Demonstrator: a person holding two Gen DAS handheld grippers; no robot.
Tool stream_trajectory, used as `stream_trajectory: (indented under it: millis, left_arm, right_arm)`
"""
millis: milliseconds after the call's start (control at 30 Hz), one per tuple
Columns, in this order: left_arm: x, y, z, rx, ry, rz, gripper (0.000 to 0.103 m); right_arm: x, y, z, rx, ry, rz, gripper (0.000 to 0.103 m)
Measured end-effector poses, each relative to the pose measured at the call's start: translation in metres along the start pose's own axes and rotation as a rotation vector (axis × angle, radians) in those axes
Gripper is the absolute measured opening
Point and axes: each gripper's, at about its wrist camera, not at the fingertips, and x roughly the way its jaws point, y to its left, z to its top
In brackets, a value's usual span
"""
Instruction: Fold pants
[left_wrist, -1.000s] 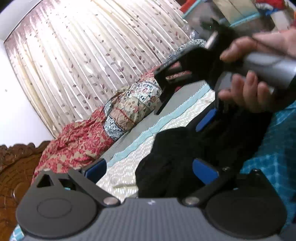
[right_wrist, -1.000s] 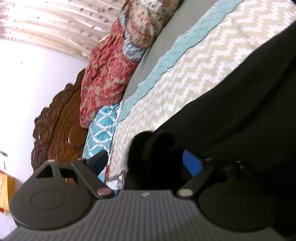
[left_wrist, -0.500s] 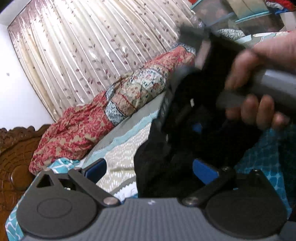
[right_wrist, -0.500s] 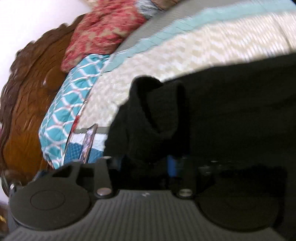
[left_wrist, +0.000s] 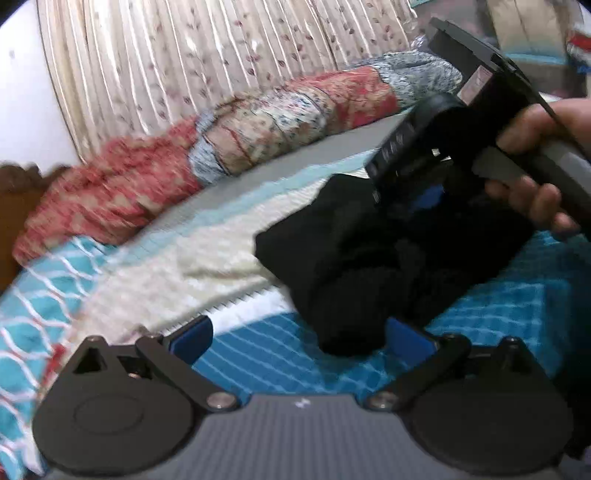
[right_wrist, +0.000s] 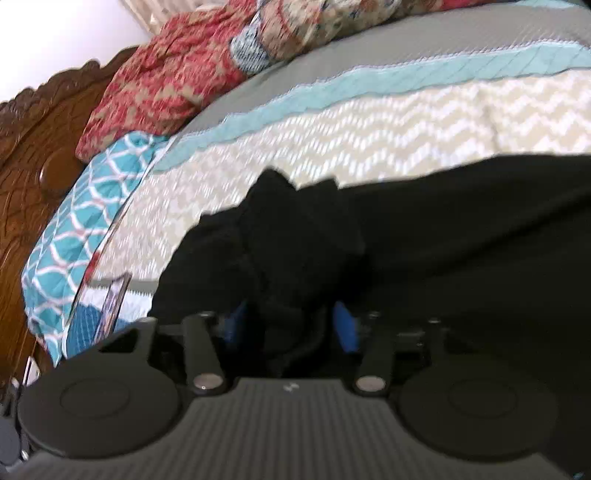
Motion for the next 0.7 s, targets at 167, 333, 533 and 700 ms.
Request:
stream_trajectory:
  millis: [167, 333, 533, 700]
  left_arm:
    - [-0.007, 0.023, -0.003, -0.150, 0.025, -0.089, 0.103]
    - [-0.003, 0.064, -0.005, -0.438, 0.058, -0.168, 0.103]
    - [0.000, 0.099, -0.004, -0.614, 0.048, -0.226, 0.103]
    - [0.006, 0.102, -0.008, -0.632, 0.070, -0.230, 0.103]
  right_arm:
    - [-0.031, -0.014, 0.001, 0.099, -0.073, 0.063, 0.067]
    - [-0.029, -0.014, -0.017, 0.239, 0.014, 0.220, 0.079]
    - [-0.010, 0.019, -0.036, 0.113, 0.132, 0.184, 0.047]
    - [-0.032, 0.059, -0.020, -0.153, -0.003, 0.109, 0.010]
